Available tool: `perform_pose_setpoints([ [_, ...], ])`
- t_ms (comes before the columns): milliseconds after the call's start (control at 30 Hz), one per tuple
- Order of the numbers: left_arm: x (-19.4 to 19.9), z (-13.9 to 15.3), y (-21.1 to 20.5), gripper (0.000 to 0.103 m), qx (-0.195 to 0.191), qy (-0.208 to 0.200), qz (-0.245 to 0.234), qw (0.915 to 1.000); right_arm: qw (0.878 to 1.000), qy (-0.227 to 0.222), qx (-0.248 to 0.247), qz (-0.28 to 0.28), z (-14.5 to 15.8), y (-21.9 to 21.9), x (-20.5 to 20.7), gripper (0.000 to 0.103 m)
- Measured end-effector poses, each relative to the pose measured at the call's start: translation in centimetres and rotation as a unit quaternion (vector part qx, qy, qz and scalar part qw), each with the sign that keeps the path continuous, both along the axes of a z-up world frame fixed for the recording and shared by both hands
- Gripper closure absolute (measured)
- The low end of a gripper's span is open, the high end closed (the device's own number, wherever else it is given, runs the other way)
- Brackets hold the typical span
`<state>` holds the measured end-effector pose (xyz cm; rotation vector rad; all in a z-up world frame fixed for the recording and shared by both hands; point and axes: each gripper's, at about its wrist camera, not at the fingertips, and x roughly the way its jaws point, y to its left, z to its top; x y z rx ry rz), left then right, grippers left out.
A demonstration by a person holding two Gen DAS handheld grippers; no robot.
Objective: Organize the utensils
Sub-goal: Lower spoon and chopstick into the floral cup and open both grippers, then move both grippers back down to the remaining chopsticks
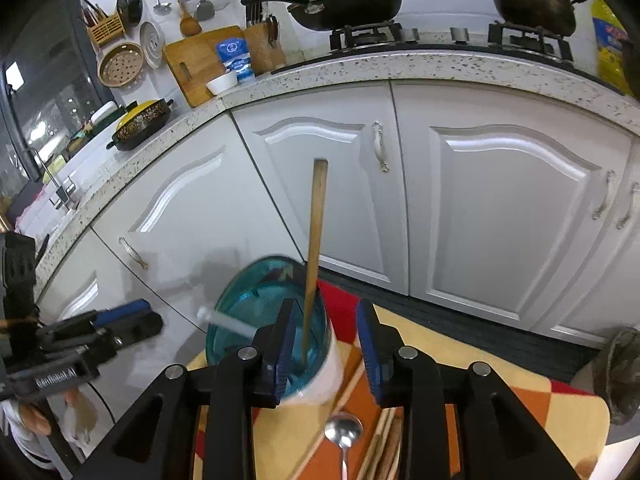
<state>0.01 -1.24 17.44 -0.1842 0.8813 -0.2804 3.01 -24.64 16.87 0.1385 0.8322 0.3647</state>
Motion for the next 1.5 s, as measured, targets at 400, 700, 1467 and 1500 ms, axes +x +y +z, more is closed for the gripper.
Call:
perform_pose_setpoints([
  [400,-4.4,-1.2,-3.0,0.055,0.029,-0.016,0.004,0.9995,0.999,0.003,-0.021,-0.031,-1.2,-1.8,-5.9,0.066],
  [700,-6.6,-1.6,-5.4,0.050,0.037,-0.022,-0.009,0.9990,0.999,0.003,-0.033,-0.043,-1.3,-2.8,-9.2,0.061],
  [1467,-9.2,-2.6,-8.8,0.038,0.028,-0.017,-0.042,0.9985,0.995,0.013,-0.055,-0.078,-2.2,-6.0,-13.3,0.047],
  [1500,-9.2,-2.7,-8.8,0.038,0.025,-0.014,-0.043,0.9987,0.995,0.015,-0.056,-0.078,-2.3,-6.0,-13.3,0.047],
])
